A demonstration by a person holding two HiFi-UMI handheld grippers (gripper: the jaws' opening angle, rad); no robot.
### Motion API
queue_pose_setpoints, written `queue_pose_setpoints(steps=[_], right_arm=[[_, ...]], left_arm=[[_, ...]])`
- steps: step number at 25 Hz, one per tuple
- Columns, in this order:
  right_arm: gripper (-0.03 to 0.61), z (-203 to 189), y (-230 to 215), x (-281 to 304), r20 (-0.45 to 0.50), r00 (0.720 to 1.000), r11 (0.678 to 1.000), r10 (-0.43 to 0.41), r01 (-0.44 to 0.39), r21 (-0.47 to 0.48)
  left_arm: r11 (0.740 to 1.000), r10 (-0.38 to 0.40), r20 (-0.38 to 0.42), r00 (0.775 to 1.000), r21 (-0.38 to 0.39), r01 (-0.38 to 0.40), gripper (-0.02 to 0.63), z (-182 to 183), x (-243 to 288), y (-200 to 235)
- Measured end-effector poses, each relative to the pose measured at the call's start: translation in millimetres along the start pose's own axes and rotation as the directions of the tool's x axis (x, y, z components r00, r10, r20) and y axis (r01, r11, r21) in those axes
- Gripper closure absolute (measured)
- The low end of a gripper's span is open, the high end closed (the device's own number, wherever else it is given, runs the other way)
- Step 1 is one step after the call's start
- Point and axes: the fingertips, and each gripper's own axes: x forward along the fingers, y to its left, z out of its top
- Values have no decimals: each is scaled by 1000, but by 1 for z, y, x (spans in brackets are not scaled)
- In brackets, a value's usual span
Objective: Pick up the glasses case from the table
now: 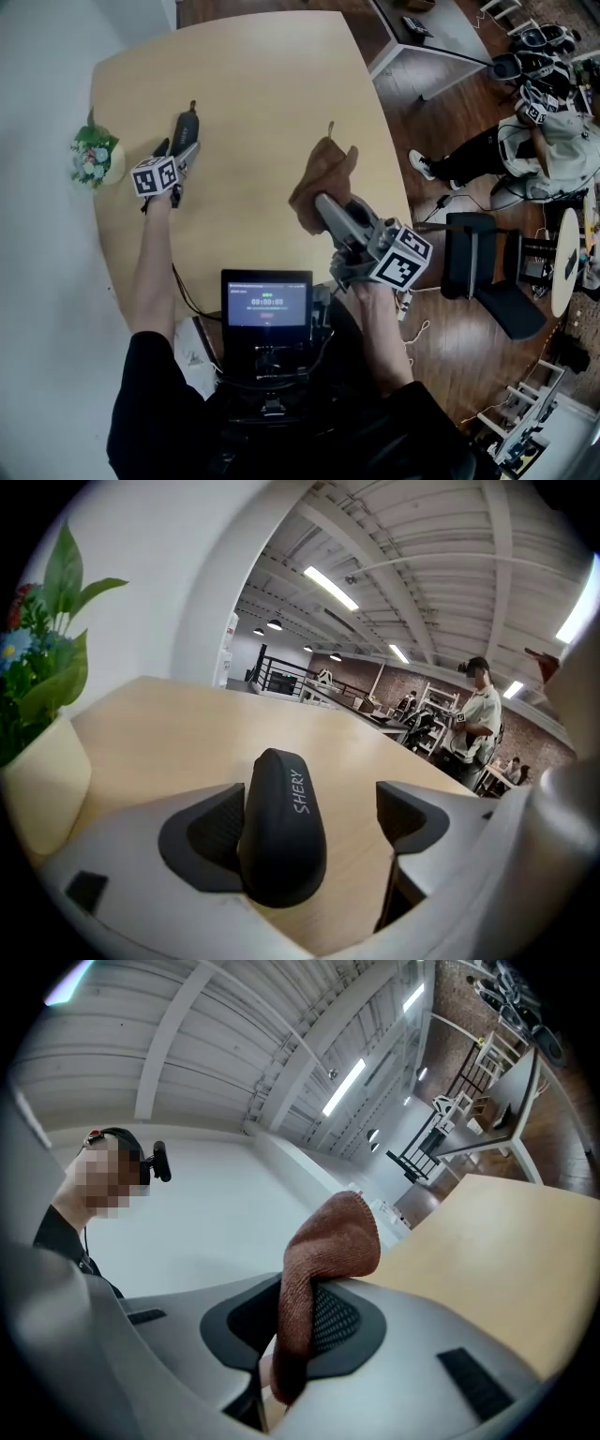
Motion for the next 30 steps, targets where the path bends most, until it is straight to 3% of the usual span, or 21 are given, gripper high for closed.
queue_pose_setpoints(steps=[5, 11, 30], right_arm=[[518, -1, 0, 4, -1, 1000, 1000, -3, 3, 6], [518, 0, 2, 16, -9, 1000, 1000, 11, -11, 15], [518, -15, -5, 65, -54, 996, 995, 67, -63, 76]], left_arm=[[997, 15, -55, 998, 70, -11, 190, -2, 19, 2], [996, 23, -75, 997, 92, -16, 189, -2, 24, 4], [989, 19, -40, 999, 150, -13, 172, 1, 19, -5]])
